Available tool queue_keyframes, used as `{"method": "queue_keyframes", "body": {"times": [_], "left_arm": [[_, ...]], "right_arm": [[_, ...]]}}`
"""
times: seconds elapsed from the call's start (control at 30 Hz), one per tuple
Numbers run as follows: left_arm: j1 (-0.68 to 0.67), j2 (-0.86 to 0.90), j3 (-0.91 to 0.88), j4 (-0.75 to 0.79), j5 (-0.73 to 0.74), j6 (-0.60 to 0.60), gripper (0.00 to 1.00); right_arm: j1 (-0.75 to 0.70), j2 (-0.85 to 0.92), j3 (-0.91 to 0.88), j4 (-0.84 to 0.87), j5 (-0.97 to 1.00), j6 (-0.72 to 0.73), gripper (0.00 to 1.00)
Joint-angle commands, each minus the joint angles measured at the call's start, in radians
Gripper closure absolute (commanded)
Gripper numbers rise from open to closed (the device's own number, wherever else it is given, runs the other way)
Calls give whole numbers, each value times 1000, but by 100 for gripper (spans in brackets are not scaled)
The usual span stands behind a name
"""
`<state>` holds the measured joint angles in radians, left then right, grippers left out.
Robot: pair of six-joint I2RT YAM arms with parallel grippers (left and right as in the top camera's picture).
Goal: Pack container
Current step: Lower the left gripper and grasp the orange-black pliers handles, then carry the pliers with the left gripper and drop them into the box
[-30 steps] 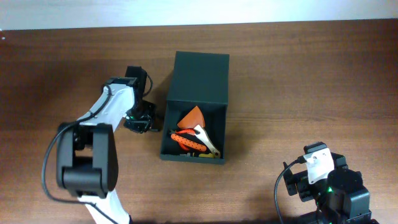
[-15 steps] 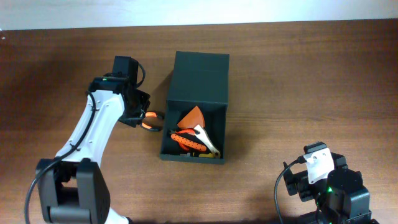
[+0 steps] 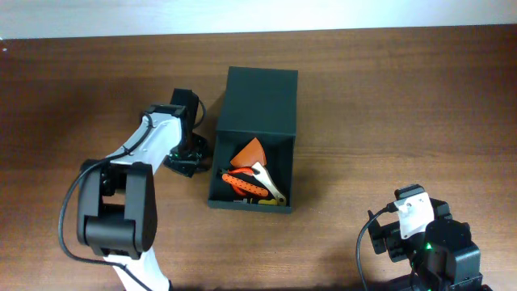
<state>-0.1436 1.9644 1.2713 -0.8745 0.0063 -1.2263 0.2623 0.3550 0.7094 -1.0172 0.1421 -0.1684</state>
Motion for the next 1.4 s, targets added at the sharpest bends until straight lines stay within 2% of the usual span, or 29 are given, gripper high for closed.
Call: {"method": "queue_keyframes", "body": {"times": [0.0, 0.27, 0.43, 0.63, 0.93, 1.37], "left_arm": [[0, 17, -50, 56, 42, 0, 54], [0, 17, -61, 95, 50, 1, 55], [0, 17, -61, 97, 50, 1, 82], [0, 17, -63, 97, 51, 1, 98], [2, -50, -63, 101, 48, 1, 98], [1, -360, -63, 97, -59, 1, 98]], "right_arm": [[-8, -7, -4, 3, 16, -2, 1], [-8, -7, -4, 3, 16, -2, 1], [-8, -7, -4, 3, 16, -2, 1], [-8, -7, -4, 3, 16, -2, 1], [-8, -7, -4, 3, 16, -2, 1], [-8, -7, -4, 3, 16, -2, 1]]}}
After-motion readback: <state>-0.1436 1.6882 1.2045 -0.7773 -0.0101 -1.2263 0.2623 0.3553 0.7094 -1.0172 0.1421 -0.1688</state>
